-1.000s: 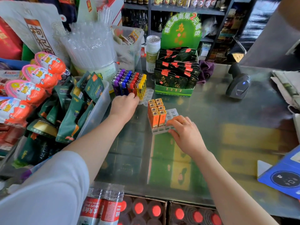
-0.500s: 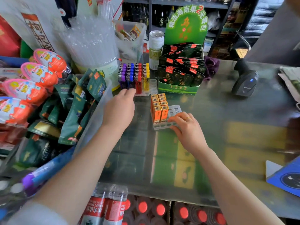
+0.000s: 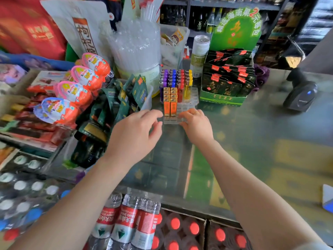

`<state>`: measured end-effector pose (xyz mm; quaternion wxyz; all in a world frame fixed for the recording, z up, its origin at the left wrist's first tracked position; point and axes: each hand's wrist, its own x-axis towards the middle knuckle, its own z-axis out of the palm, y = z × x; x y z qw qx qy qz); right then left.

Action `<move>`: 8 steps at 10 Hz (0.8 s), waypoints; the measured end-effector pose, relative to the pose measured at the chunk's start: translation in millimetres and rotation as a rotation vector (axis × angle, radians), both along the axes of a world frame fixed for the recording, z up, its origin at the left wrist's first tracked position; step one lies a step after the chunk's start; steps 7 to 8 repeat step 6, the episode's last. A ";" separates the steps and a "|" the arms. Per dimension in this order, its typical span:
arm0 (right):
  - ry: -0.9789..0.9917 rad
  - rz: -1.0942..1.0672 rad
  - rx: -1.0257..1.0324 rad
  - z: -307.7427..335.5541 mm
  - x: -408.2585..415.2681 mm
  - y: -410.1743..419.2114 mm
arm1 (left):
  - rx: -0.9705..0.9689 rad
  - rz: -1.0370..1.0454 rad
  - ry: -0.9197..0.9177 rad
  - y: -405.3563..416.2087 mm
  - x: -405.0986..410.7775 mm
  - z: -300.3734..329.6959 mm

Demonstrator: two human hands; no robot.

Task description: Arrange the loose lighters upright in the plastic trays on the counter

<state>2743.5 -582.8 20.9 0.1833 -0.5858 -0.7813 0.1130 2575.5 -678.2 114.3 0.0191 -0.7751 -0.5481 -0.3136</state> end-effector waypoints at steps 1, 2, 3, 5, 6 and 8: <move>-0.016 -0.029 -0.016 1.8 -11.4 1.3 | -0.004 -0.021 -0.016 -2.8 -0.6 0.1; -0.046 -0.040 -0.009 2.6 -18.4 4.6 | -0.014 -0.025 -0.014 -5.0 -3.7 -0.8; -0.063 -0.044 -0.023 3.9 -23.6 5.8 | -0.008 -0.015 -0.015 -8.0 -10.3 -2.3; -0.094 -0.032 -0.060 13.7 -26.7 4.4 | -0.009 -0.024 -0.015 -8.9 -19.1 1.1; 0.038 -0.051 0.039 26.5 -16.4 -6.9 | -0.020 -0.044 -0.035 -12.0 -17.9 4.3; 0.038 -0.051 0.039 26.5 -16.4 -6.9 | -0.020 -0.044 -0.035 -12.0 -17.9 4.3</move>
